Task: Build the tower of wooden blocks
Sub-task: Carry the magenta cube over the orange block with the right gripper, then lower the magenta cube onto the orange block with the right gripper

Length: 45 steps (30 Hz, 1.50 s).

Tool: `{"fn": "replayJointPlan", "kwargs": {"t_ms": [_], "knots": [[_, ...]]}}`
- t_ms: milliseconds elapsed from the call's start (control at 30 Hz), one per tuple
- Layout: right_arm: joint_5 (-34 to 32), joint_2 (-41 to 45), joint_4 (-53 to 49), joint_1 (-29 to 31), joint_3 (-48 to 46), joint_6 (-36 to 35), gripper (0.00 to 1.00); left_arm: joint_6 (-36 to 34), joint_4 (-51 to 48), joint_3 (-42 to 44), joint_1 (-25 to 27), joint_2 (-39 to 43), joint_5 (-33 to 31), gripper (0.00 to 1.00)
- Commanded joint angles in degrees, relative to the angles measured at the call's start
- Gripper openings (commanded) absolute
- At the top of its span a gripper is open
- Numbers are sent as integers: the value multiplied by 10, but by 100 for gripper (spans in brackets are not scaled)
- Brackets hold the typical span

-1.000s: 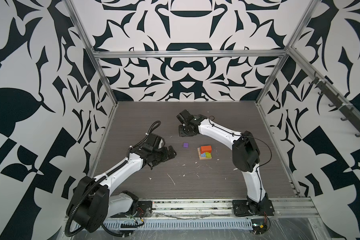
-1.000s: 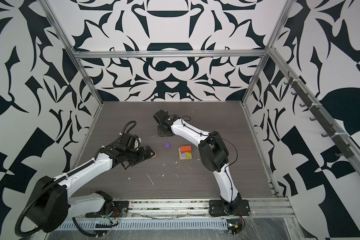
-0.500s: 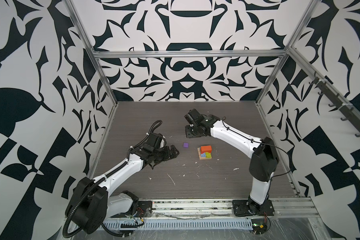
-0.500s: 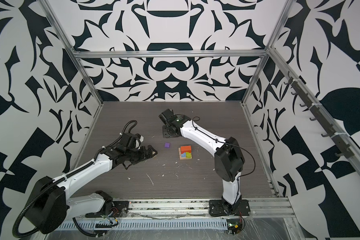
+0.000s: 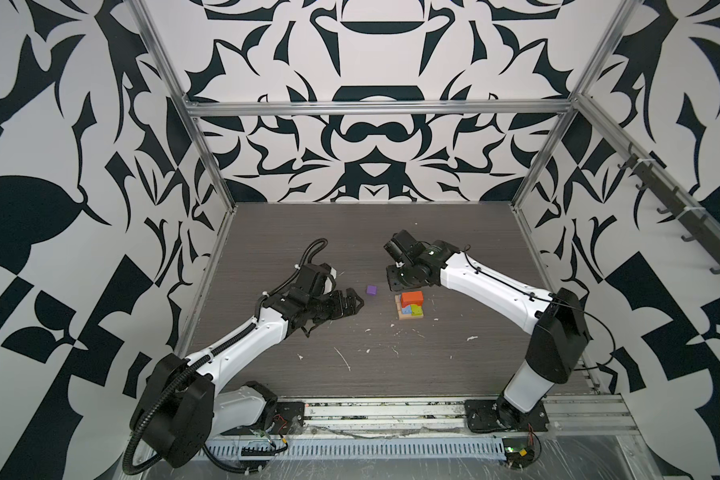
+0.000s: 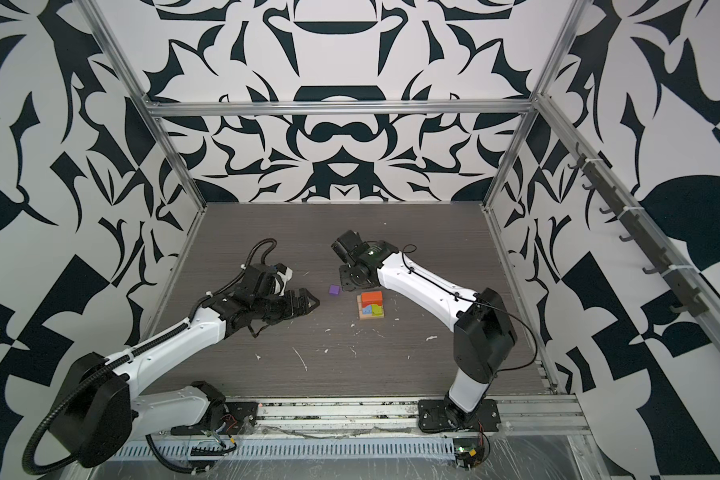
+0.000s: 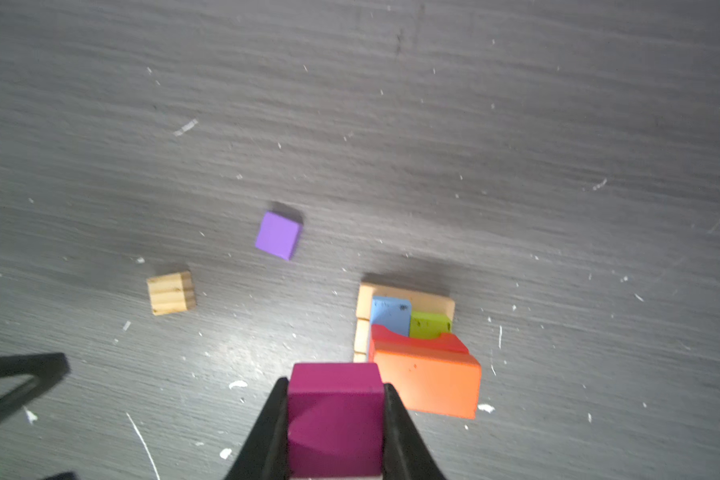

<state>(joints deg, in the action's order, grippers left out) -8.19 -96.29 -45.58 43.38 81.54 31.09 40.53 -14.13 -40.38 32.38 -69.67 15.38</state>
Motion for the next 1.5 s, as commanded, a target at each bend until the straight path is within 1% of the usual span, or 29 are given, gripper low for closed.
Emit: {"fn": "replayJointPlan", "kwargs": {"t_ms": [0,300,500,767,1233,1467], "knots": [[-12,31,-19,2,-14,-9,30,-10,19,-18,3,5,13,99],[-17,37,-27,-1,-38,-9,30,-6,51,-14,9,7,44,100],[-20,38,-24,-12,-50,-22,30,-2,61,-10,10,12,50,100],[-3,35,-11,-30,-71,-25,29,23,95,-7,10,6,80,100],[11,19,14,-38,-82,-22,28,29,99,-3,10,11,78,100],[6,5,15,-38,-80,-16,29,29,95,-2,10,12,75,100]]}}
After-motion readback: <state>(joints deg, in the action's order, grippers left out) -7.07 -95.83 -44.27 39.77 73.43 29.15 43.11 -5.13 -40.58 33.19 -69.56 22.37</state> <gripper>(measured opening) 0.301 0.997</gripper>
